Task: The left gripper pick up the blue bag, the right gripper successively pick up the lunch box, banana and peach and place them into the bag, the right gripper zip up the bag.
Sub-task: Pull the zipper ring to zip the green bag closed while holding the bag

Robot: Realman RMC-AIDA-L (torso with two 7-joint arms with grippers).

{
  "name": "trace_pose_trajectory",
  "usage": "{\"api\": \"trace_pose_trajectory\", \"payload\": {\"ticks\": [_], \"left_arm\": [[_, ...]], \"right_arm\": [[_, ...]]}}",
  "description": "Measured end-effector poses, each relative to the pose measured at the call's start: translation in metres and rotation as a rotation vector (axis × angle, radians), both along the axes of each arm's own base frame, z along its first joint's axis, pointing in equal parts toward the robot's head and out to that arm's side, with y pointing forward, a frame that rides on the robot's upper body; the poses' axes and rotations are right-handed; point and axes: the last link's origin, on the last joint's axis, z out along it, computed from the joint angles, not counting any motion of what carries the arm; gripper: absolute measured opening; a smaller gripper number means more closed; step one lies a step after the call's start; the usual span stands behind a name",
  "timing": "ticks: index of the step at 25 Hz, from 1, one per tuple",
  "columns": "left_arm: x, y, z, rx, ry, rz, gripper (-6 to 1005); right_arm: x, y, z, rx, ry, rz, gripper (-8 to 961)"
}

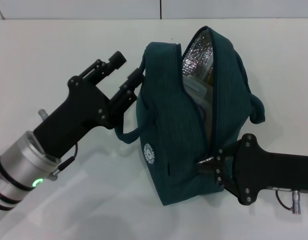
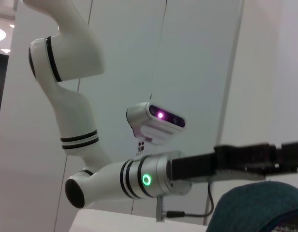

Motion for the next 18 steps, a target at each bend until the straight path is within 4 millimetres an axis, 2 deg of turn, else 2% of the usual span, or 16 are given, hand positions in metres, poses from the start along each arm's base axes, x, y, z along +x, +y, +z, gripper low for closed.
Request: {"api": "trace_pose_trajectory", "payload": {"ticks": [3,6,12,18], "left_arm": [[-0.001,-0.004,0.008,-0.018,-0.036,-0.024,519],[-0.011,-0.011,0.012,-0.025,-0.014,-0.017,531],[-0.042,-0.044,0.012,-0.016,0.086,0.052,529],[-0.057,-0.084,0.003,0.025,0.217,0.033,527]], "right_arm": [[-0.002,0.001,-0.001,0.005,-0.003,0.012,14],[-0.004,0.003,-0.002,0.012,-0.004,0.027,14],[-0.015,0.014,0.002,0.088,0.035,0.061,13],[-0.035,0.032,0.007,0.144,0.099,0.072,13]]}}
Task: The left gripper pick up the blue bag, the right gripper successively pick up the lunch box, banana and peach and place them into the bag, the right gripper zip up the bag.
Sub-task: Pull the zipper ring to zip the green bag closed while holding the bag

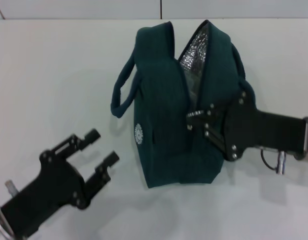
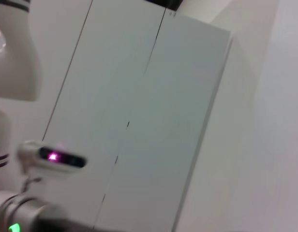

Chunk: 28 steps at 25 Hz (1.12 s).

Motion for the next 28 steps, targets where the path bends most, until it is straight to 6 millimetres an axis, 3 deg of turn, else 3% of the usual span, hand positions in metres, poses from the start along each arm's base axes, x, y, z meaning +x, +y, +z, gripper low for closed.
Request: {"api": "trace_pose_trajectory", "payload": {"ticks": [7,12,18,26,28], "left_arm": [[0.002,-0.003,-0.015,-0.097,0.037,-0.015,524],[0.007,0.019,-0.028,-0.152,0.046,0.024,520],[0.010,0.044,-0.030,-0.162,0.030,0.087,516],[0.015,0.048,-0.032,-0.152,0.044,0.058,502],[0.018,0.049,-0.033,-0.157,0.042,0.046,442]], "right_arm": [[-0.014,0.013,-0.002,0.015,0.002,0.009,12],[-0.015,0.013,-0.005,0.013,0.006,0.002,12],[-0.012,0.011,-0.005,0.012,0.007,-0.007,12],[-0.010,0.009,-0.004,0.010,0.011,-0.013,12],[-0.010,0.009,-0.004,0.010,0.012,-0.013,12]]}}
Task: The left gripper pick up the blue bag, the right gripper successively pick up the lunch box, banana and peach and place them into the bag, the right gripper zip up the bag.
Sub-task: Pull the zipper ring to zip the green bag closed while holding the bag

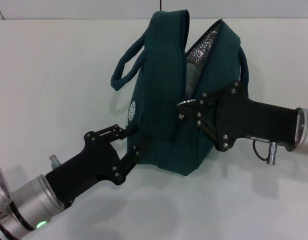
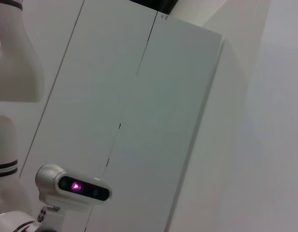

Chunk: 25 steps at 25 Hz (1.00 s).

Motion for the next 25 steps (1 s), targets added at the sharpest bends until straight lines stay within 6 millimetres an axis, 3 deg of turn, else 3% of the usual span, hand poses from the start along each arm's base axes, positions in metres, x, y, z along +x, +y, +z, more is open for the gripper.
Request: {"api": "trace_pose_trajectory", "payload": {"ticks": [4,12,23,25], "left_arm": [[0.006,0.001,-0.004,-0.009,-0.013,-0.020,321],[0.013,0.006,-0.009,-0.021,-0.011,-0.033,180],[0.012,0.009,-0.010,-0.016,0.002,-0.023,238],[0.012,0.010,-0.011,-0.020,0.009,-0.025,321]], "right_arm": [[0.000,0.000,0.000,0.002,0.003,-0.004,12],[0.000,-0.002,-0.002,0.015,0.013,-0.003,12],[0.005,-0.005,-0.001,0.031,0.015,-0.013,12],[0.005,-0.006,-0.002,0.029,0.016,-0.013,12]]}}
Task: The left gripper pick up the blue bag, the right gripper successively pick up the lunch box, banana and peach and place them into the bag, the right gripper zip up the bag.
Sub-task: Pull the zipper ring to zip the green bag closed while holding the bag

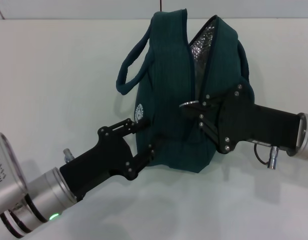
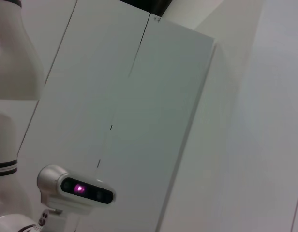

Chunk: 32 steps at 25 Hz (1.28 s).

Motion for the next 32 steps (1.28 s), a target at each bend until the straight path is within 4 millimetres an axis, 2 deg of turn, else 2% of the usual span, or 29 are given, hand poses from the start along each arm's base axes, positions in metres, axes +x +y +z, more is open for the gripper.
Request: {"api": "trace_pose_trajectory", "payload": {"ticks": [3,14,19,22,32], "left_arm": [[-0.001,0.002,-0.002,-0.005,0.017,0.005,445],[0.001,0.005,-0.001,-0.002,0.017,0.000,424],[0.004,0.006,-0.003,-0.020,0.033,-0.035,304],[0.005,0.005,-0.006,-0.033,0.052,-0.060,99],[0.004,0.004,-0.010,-0.060,0.090,-0.084,79]], "right_arm": [[0.001,-0.001,0.001,0.005,0.010,-0.007,12],[0.008,-0.005,0.004,0.021,0.035,-0.043,12],[0.008,-0.005,0.004,0.019,0.050,-0.056,12],[0.007,-0.005,0.003,0.020,0.054,-0.061,12],[0.007,-0.002,0.011,0.119,0.147,-0.110,12]]}}
